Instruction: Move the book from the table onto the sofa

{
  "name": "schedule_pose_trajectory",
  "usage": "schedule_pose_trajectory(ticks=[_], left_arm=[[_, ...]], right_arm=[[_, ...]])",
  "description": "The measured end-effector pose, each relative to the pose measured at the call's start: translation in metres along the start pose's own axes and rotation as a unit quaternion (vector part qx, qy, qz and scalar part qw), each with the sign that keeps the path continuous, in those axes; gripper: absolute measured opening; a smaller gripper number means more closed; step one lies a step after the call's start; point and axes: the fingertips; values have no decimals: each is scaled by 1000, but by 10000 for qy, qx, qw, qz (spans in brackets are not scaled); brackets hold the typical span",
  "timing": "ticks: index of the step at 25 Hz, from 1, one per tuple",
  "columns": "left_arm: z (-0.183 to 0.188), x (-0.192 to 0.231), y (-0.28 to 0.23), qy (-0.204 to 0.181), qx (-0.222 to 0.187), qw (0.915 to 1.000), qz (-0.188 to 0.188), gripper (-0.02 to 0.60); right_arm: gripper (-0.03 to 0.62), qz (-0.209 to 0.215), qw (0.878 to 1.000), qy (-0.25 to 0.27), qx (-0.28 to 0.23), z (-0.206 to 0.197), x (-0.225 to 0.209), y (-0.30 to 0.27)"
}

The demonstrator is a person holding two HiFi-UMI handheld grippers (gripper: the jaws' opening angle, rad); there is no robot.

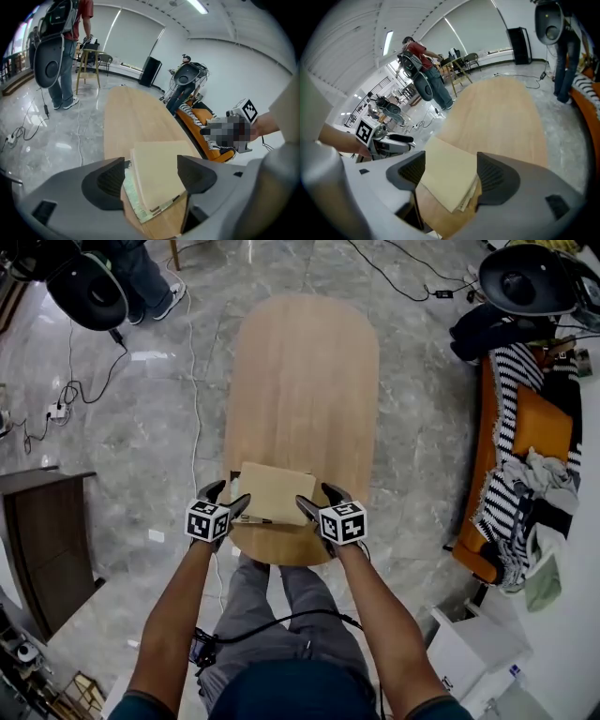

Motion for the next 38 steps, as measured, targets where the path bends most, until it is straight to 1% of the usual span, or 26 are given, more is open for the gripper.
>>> schedule_pose_trajectory(ticks=[3,5,10,12,18,21,24,29,33,36,38], left_arm=[[-9,13,-12,418,111,9991,-48,371],[-14,19,-21,600,192,9980,-76,392],[-29,32,-41,746,421,9963,-105,433],[-33,35,-47,831,455,9954,-145,443],[-42,39,-59,938,509,9940,-236,474],[-49,39,-64,1002,600,9927,-303,477],[-55,35,-72,1086,656,9911,-414,478],[-60,35,-77,1570,537,9838,-678,480],[-60,35,-76,1738,346,9818,-676,477],[-63,33,-75,1812,354,9807,-649,474],[-65,31,-73,1790,353,9811,-648,474]], right_arm=[[361,108,9990,-404,163,-15,-7,-15],[378,168,9977,-590,278,-25,-12,-25],[424,550,9920,-971,584,-54,-12,-51],[425,690,9891,-1110,675,-64,-12,-59],[425,884,9806,-1586,735,-82,-14,-76],[425,1087,9779,-1613,771,-90,-9,-83],[425,1192,9766,-1608,786,-94,-9,-91],[431,1329,9726,-1783,674,-97,-8,-100],[430,1255,9743,-1762,633,-96,-8,-98],[426,1124,9773,-1620,770,-98,-10,-93],[425,1087,9789,-1513,834,-100,-10,-91]])
Point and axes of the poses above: the fingertips, and each gripper's own axes: y backward along the fingers, x to its left, z out of its top, and after that the axes turned 13 degrees about y, right-handed
